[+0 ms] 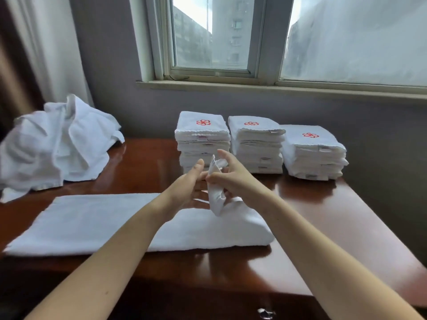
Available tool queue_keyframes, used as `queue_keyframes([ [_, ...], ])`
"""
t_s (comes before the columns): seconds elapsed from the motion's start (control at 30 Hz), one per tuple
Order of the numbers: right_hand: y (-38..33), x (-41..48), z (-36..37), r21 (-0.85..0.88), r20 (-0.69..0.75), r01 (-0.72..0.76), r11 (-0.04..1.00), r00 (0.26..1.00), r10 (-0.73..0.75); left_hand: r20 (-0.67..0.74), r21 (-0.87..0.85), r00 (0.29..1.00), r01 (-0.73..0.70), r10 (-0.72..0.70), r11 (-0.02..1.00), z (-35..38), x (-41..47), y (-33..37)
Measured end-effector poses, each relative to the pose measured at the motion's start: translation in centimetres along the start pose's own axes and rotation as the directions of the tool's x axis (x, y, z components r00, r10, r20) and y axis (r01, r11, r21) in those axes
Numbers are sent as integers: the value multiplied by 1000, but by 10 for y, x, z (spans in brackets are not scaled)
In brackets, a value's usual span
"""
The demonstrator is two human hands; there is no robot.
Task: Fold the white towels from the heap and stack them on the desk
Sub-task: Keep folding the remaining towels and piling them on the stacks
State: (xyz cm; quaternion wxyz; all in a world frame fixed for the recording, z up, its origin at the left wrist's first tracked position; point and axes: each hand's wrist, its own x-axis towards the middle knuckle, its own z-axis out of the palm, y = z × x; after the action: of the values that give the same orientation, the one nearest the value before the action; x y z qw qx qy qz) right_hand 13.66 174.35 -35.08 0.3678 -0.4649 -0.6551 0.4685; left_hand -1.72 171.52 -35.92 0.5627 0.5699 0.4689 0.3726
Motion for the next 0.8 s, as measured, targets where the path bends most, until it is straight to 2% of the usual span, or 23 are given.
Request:
queue_keyframes([
  [0.13, 10, 5, 33, -11, 127, -102, 995, 987, 103, -59, 26, 989, 140, -138, 990, -24, -8, -23],
  [0.2, 15, 4, 38, -27, 161, -132, 991, 978, 135, -79, 57, 983, 167, -163, 984, -34, -8, -35],
  [0.23, 19, 5, 38, -29, 124, -124, 992, 984, 127, -91, 66, 983, 167, -160, 984, -38, -9, -39],
  [0.3, 25, 5, 32, -69, -42, -70, 995, 997, 67, -156, 99, 976, 167, -151, 981, -43, -11, -42],
  [0.4, 32, 4, 19, -322, -243, 5, 947, 966, -88, -234, 250, 969, 143, -83, 958, -45, -8, -46],
  [0.5, 38, -2, 10, -523, -244, 41, 852, 950, -195, -265, 292, 960, 166, -87, 942, -43, -5, -48],
  [0.6, 47, -7, 8, -642, -152, 12, 767, 978, -143, -320, 267, 934, 249, -158, 931, -47, -7, -49],
  [0.63, 50, -9, 8, -674, -121, -1, 739, 987, -109, -341, 346, 929, 269, -147, 899, -49, -9, -49],
  [0.73, 57, -9, 11, -785, -42, 21, 620, 995, -88, -409, 638, 912, 298, -15, 710, -52, -14, -53],
  [0.8, 61, -10, 15, -823, 12, 57, 565, 996, -83, -450, 695, 892, 315, 48, 647, -49, -16, -52],
])
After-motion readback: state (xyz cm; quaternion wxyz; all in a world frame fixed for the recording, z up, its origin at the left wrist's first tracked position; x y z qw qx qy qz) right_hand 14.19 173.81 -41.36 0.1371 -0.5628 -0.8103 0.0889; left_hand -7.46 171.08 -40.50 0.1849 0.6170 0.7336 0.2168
